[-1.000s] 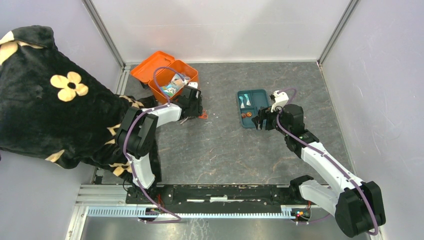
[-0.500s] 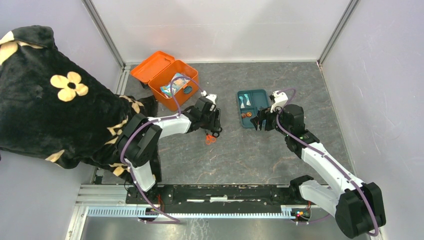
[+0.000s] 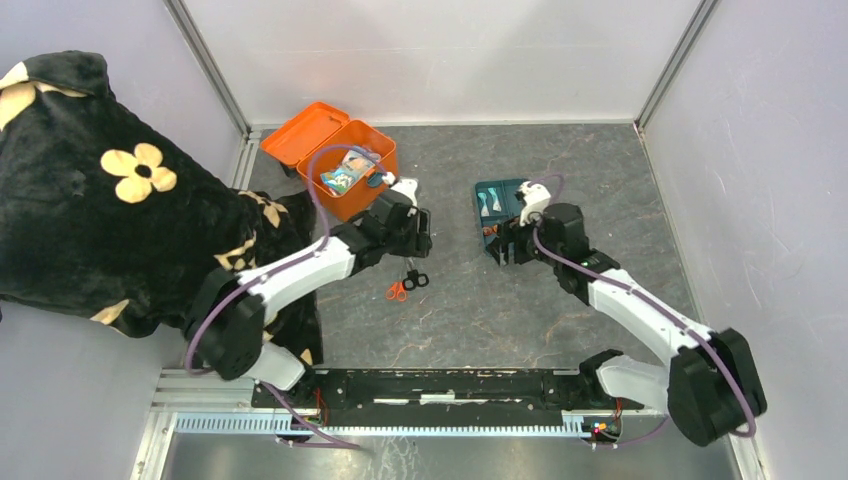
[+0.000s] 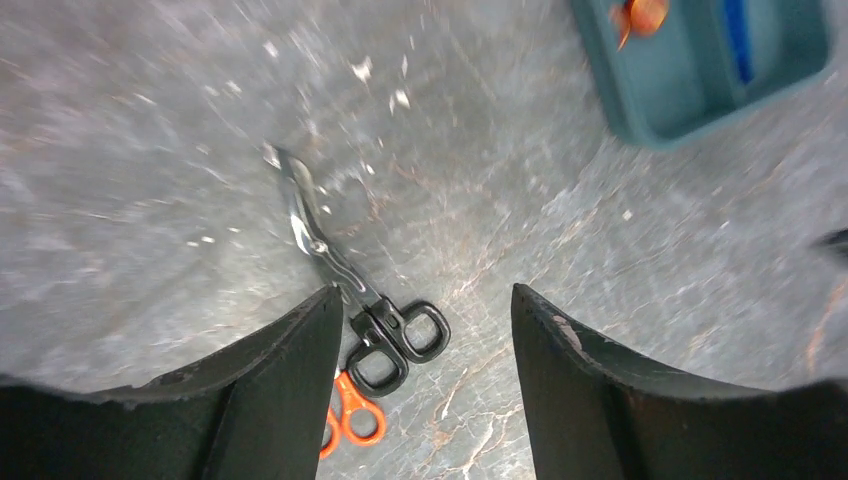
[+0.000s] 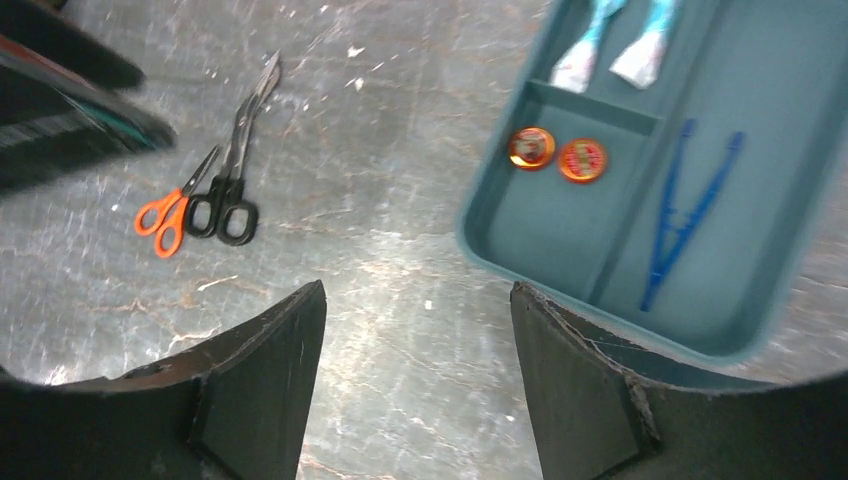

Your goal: Organize the medicine kit

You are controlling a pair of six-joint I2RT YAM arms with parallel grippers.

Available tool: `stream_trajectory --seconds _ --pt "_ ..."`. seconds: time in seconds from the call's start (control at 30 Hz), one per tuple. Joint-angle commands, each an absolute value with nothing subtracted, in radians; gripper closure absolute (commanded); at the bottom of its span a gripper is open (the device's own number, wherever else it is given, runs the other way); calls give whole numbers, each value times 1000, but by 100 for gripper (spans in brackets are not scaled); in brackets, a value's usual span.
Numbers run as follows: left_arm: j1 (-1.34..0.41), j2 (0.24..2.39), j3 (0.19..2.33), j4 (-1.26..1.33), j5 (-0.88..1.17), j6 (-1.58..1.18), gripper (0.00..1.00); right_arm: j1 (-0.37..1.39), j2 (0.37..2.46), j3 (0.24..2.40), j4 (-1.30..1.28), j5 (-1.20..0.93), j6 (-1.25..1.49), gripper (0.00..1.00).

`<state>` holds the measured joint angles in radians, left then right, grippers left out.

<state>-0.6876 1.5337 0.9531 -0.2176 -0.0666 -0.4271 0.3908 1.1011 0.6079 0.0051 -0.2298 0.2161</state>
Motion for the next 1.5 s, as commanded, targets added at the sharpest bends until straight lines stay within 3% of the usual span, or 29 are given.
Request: stream_trajectory --seconds 0.0,0.33,0.57,0.87,1.47 --pt "-689 1347 1009 -286 -275 -470 30 505 1217 713 2 -163 247 27" --pt "-680 1170 1046 -540 -596 -462 15 743 1634 1064 -64 -6 461 34" --pt "-672 959 965 -501 -720 -458 9 827 1864 1300 -203 114 475 40" --pt "-669 926 942 -456 -722 -449 8 880 2028 1511 -361 186 442 45" --pt "-669 870 918 -433 -692 -442 7 914 2201 1669 -490 281 411 51"
